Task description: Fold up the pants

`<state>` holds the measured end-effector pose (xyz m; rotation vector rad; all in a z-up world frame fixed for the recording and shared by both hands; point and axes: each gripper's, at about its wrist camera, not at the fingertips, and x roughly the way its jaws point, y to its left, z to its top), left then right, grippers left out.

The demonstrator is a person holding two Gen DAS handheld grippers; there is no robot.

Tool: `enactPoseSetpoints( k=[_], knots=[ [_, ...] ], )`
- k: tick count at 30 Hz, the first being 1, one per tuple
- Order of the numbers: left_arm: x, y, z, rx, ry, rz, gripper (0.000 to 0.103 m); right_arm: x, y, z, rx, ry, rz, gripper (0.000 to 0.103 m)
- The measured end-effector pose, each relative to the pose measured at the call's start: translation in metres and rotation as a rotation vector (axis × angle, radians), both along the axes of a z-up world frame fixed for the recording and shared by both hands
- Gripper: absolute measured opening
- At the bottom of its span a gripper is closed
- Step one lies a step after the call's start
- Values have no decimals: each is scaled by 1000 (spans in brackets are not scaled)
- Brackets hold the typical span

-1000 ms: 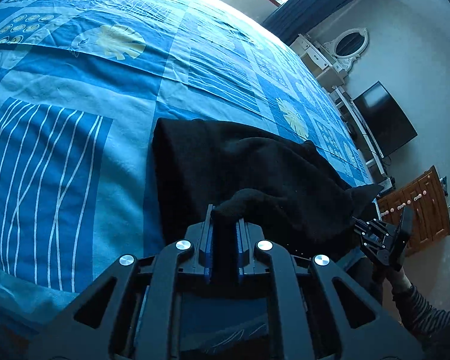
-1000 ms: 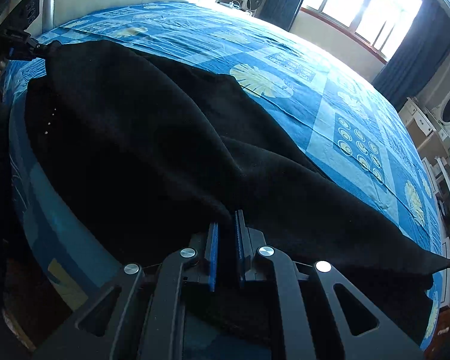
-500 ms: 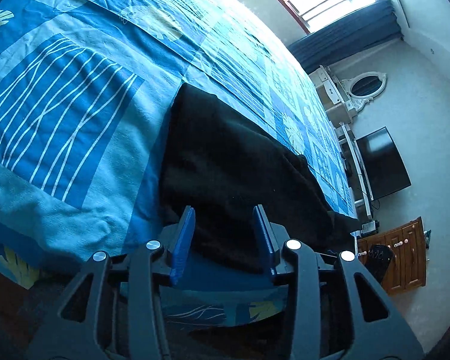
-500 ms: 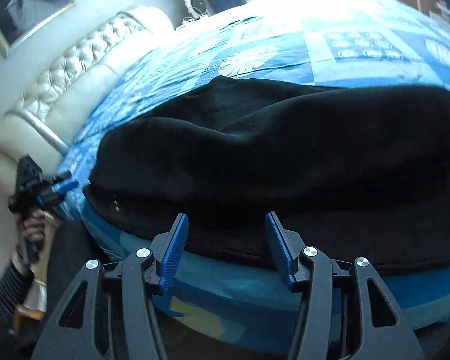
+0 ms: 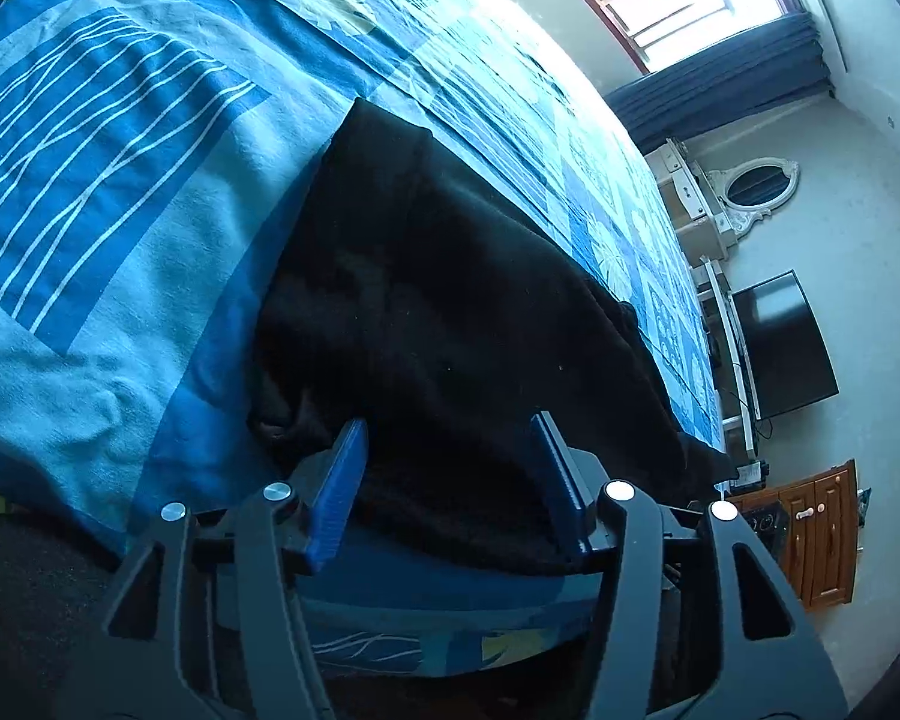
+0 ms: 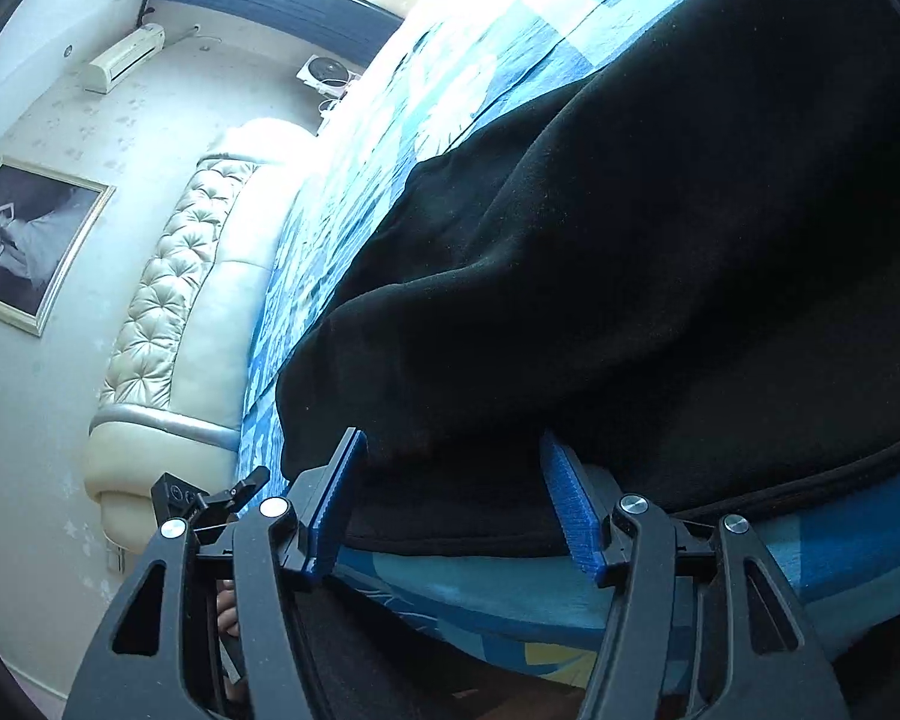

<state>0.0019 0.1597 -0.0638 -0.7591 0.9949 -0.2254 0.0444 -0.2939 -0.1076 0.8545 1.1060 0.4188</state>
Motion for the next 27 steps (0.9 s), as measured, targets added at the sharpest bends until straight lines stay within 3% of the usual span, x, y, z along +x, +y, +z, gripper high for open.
enactPoseSetpoints(
  k=[7, 8, 9, 11, 12, 14, 17, 20, 25, 27],
  knots=[
    [18, 4, -9, -73, 42, 57, 54, 8, 7, 0, -39, -27, -80, 60],
    [21, 4, -10, -75, 54, 68, 49, 8, 9, 0, -52, -28, -93, 58],
    [22, 3, -10, -63, 66, 77, 43, 8, 11, 0, -64, -29, -94, 52],
    [25, 3, -12, -15, 97, 88, 19, 11, 12, -3, -58, -22, -74, 26],
    [28, 4, -13, -2, 107, 92, 14, 11, 12, -5, -43, -9, -70, 11],
    [25, 11, -11, -15, 108, 110, 5, 9, 12, 0, -25, -14, -74, 10],
    [14, 19, 3, -30, 88, 136, 5, 4, 17, 26, -33, -70, -33, 9],
    [5, 19, 15, 30, 64, 132, 4, -5, 20, 38, -23, -82, 9, 9],
    [-1, 17, 0, 83, 113, 110, 5, -22, 20, -4, -60, 43, 41, 8],
    [-1, 19, -7, 67, 124, 107, 5, -22, 20, -15, -56, 50, 41, 7]
  ],
)
